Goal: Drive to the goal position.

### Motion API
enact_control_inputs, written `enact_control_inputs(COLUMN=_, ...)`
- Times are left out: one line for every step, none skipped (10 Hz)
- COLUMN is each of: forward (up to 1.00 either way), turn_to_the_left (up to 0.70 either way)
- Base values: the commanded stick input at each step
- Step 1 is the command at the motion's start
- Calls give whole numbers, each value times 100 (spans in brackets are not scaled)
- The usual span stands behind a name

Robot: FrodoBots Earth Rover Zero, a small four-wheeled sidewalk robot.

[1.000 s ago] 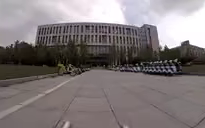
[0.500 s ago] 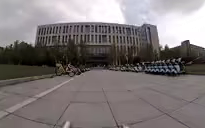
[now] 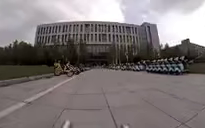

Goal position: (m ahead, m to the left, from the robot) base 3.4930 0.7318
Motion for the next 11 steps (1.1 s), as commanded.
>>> enact_control_inputs(forward=70, turn_to_the_left=0)
enact_control_inputs(forward=70, turn_to_the_left=0)
enact_control_inputs(forward=70, turn_to_the_left=0)
enact_control_inputs(forward=70, turn_to_the_left=0)
enact_control_inputs(forward=70, turn_to_the_left=0)
enact_control_inputs(forward=70, turn_to_the_left=0)
enact_control_inputs(forward=70, turn_to_the_left=0)
enact_control_inputs(forward=70, turn_to_the_left=0)
enact_control_inputs(forward=70, turn_to_the_left=0)
enact_control_inputs(forward=70, turn_to_the_left=0)
enact_control_inputs(forward=70, turn_to_the_left=0)
